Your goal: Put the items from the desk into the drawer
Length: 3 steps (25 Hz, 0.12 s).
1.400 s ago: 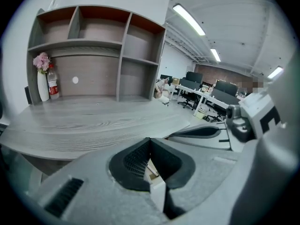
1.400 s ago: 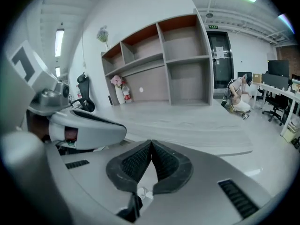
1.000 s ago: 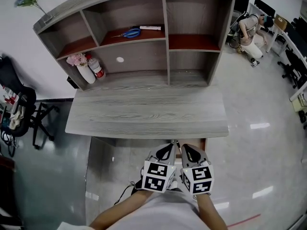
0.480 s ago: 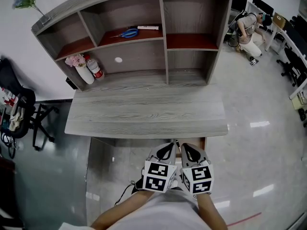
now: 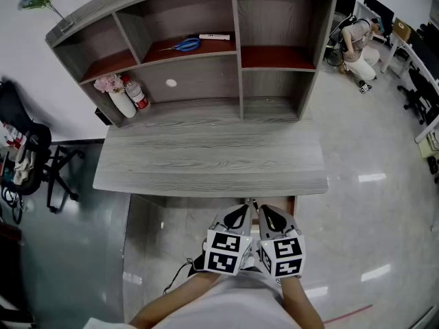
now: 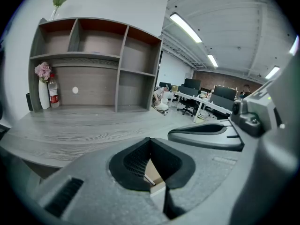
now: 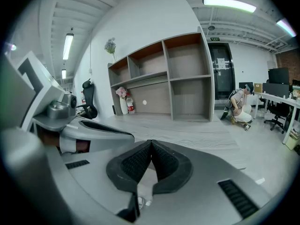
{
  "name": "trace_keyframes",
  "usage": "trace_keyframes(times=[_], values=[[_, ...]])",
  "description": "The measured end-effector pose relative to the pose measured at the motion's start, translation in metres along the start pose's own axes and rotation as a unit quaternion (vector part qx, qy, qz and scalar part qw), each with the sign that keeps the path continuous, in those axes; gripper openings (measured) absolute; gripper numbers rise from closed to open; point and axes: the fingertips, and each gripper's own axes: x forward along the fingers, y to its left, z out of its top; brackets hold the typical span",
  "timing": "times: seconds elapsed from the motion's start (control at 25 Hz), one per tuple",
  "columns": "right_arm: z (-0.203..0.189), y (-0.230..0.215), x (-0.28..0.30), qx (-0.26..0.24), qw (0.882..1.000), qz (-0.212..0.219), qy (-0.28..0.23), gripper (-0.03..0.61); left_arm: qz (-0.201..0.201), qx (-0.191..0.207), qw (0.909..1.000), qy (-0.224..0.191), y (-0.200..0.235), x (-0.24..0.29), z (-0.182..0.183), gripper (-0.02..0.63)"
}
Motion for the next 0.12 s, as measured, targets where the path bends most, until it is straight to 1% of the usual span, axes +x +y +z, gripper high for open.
trace_keyframes(times=[0.12], values=[[0.0000,0.0015,0.0015,0.001,1.000,0.000,0.001,0.000,-0.001,-0.001,1.0000,0.002,0.0014,-0.0002,-0.0008,0.003]])
